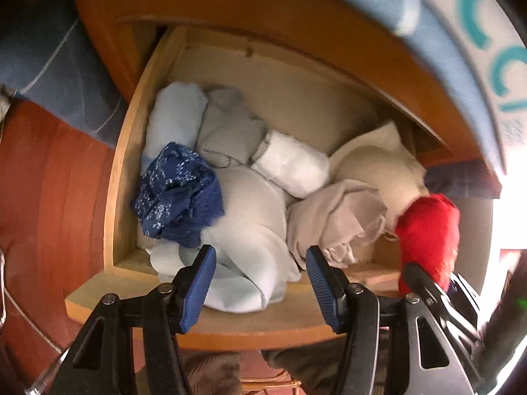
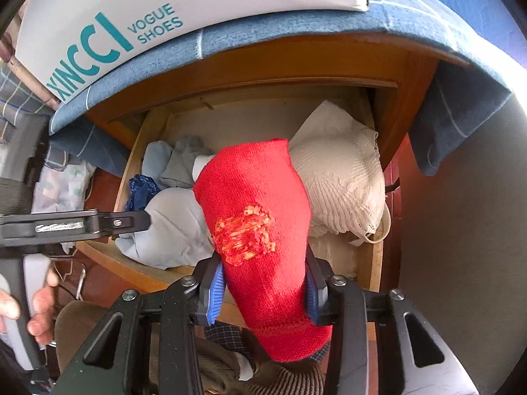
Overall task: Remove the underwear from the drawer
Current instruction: 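Move the left gripper into the drawer toward the white fabric item, then grasp the white fabric item with the left gripper and lift it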
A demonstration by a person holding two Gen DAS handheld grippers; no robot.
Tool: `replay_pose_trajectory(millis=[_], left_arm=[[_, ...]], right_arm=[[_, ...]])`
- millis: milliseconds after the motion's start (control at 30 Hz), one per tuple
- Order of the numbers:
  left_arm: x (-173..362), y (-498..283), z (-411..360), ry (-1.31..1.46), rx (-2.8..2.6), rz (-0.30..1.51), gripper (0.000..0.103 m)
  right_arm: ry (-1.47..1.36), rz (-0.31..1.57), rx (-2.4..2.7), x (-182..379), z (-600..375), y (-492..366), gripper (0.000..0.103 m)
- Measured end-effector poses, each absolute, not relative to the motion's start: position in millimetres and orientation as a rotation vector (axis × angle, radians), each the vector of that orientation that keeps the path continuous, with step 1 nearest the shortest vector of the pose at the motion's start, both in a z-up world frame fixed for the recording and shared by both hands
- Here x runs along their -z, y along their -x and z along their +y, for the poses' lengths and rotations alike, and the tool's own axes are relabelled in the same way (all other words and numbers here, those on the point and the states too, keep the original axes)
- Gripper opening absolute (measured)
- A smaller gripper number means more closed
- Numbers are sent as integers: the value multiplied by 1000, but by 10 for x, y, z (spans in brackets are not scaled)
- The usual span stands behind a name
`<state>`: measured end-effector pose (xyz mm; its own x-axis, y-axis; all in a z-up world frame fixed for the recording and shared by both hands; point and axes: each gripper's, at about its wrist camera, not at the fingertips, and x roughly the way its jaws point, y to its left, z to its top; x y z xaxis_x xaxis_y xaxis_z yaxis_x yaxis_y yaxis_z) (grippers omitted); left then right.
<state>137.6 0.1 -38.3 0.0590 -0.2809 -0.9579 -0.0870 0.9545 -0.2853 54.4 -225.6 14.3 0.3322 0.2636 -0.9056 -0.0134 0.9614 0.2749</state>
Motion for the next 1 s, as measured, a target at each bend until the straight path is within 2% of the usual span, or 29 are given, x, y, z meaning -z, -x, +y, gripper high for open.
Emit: replay_pose_trajectory(millis=[500,533,567,633,733,1000], left_arm=[[916,-1521,-199,291,40,1612,58],[927,-1516,-205,292,42,1606,54],[928,-1514,-211,289,47,1591,37],[953,-1520,-237,299,80,1596,23],[913,-1529,-254,305,109,1577,9],[672,-1519,-182,329,156,1529,8]], right_arm=[[-268,1231,-203,-144,-2283,-544,37],[-270,1233,-204,-142,-2285,-547,37],[-271,1235,-204,-139,-2285,-549,37],[-273,1235,-204,-135,-2287,-552,37],[-275,1236,-204,-129,-2286,-556,37],[-265,1236,-203,-124,-2270,-556,37]])
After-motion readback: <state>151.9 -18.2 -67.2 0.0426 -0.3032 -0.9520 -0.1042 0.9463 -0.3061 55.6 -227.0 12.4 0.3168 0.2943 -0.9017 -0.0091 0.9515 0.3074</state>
